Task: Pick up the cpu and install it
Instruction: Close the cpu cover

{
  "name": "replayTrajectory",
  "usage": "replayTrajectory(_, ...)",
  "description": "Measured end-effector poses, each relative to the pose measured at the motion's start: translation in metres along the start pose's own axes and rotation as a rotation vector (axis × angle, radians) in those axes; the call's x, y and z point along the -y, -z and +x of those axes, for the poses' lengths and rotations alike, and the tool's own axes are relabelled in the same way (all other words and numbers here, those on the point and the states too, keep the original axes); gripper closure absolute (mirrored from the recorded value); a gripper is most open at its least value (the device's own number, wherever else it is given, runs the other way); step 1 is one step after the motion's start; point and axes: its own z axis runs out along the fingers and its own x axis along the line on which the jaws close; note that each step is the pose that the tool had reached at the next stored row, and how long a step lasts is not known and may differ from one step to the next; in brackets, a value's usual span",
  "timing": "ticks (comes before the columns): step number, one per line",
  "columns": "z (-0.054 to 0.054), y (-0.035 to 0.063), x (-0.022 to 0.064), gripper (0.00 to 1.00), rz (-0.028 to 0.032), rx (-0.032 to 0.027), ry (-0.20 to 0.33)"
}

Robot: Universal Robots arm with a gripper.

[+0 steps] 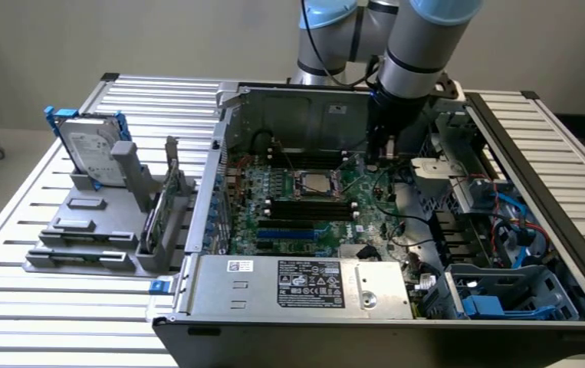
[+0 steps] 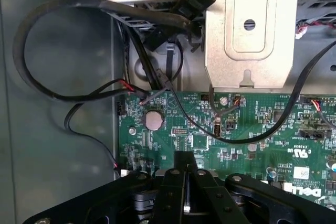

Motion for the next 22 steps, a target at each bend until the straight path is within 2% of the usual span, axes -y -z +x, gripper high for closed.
replayTrajectory(2,0.000,-0.0007,0.0000,0.89,0.0125,0.0002,-0.002)
replayTrajectory(5,0.001,-0.0016,-0.0001,0.89,0.0339,0.0044,-0.005)
replayTrajectory(6,0.001,-0.0017,-0.0001,0.89,0.0443,0.0045,-0.007)
replayTrajectory(11,0.003,-0.0018,-0.0001,0.89,0.1045,0.0051,-0.018)
replayTrajectory(13,0.003,-0.0020,0.0004,0.89,0.1222,0.0050,-0.022)
replayTrajectory(14,0.004,-0.0020,0.0016,0.89,0.1272,0.0051,-0.023)
replayTrajectory(15,0.004,-0.0021,0.0035,0.89,0.1297,0.0051,-0.023)
replayTrajectory(19,0.004,-0.0027,0.0144,0.89,0.1356,0.0050,-0.024)
replayTrajectory(22,0.004,-0.0035,0.0207,0.89,0.1448,0.0049,-0.025)
